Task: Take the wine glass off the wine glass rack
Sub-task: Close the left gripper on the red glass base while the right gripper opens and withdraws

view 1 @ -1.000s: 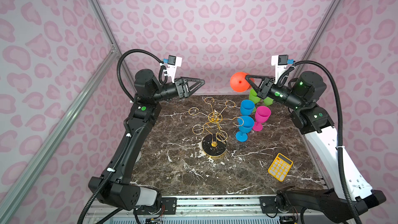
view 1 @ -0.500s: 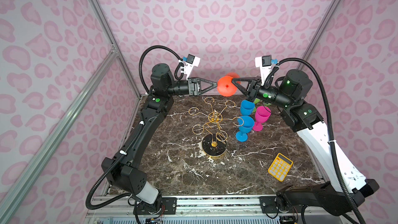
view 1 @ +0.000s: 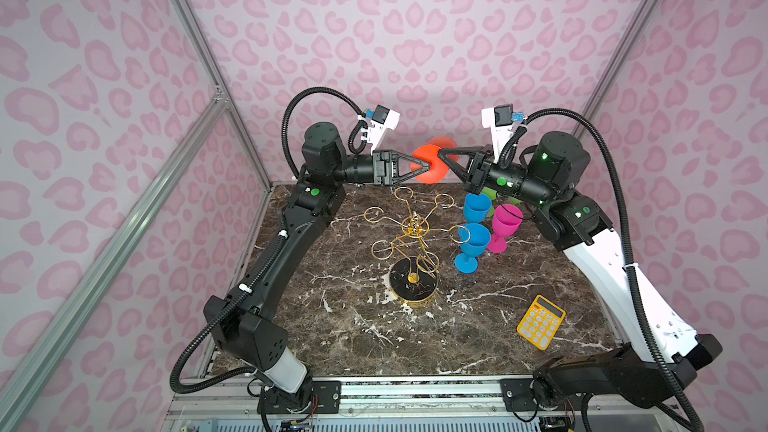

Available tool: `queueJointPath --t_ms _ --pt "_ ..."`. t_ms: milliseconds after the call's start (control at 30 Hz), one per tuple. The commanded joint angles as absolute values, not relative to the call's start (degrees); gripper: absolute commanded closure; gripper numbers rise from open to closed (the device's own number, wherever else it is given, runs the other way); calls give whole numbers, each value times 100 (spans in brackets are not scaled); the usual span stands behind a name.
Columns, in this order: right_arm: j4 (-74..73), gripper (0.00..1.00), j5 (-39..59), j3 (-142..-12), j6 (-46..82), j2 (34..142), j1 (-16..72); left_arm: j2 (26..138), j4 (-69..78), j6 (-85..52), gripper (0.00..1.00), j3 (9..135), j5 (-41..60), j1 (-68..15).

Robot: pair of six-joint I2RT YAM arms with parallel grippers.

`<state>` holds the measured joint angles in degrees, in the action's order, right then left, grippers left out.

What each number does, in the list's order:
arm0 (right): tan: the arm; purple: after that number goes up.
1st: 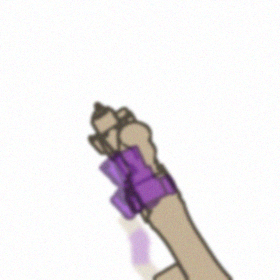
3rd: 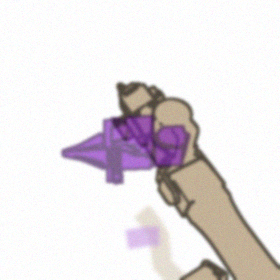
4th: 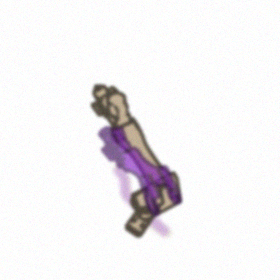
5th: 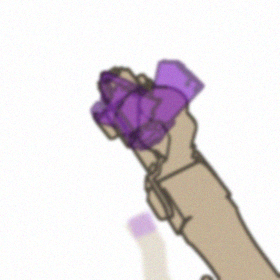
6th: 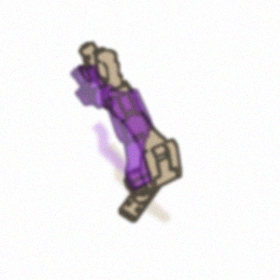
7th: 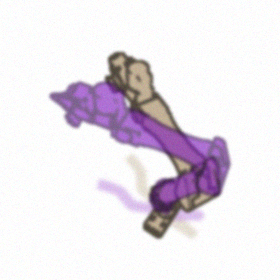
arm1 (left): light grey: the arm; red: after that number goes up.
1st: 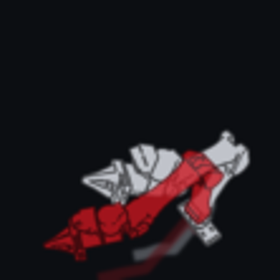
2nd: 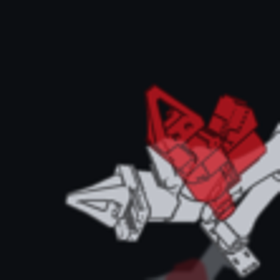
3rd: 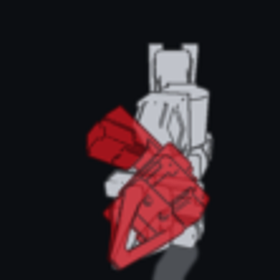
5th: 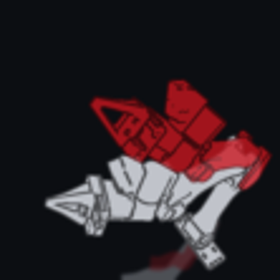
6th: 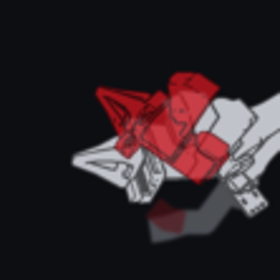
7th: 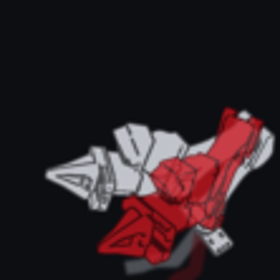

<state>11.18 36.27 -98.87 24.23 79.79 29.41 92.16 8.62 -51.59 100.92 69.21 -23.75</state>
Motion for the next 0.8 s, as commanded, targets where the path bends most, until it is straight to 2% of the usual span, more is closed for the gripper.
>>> queueJointPath --t_ms 0,133,267,467,667,733,767 --pt "942 100 3630 -9923 2361 8011 2979 9273 1312 -5317 63 10195 6988 -2397" --pt "951 100 3621 -9921 2338 8005 2997 9281 1408 -5471 83 10220 6961 -2408" --pt "963 100 3621 -9914 2314 7998 2997 9231 1446 -5513 96 10276 6901 -2421" --pt "1047 100 3665 -9935 2234 7951 3000 9185 1739 -5777 96 10336 6752 -2426" --pt "1598 50 3097 -9697 1505 7322 2973 9197 1919 -6100 96 10454 6641 -2428" --pt "1774 28 2751 -9451 1178 6976 2920 9267 1940 -6235 96 10556 6572 -2424" --pt "1765 22 2631 -9271 1056 6827 2888 9300 1951 -6293 96 10598 6541 -2417"
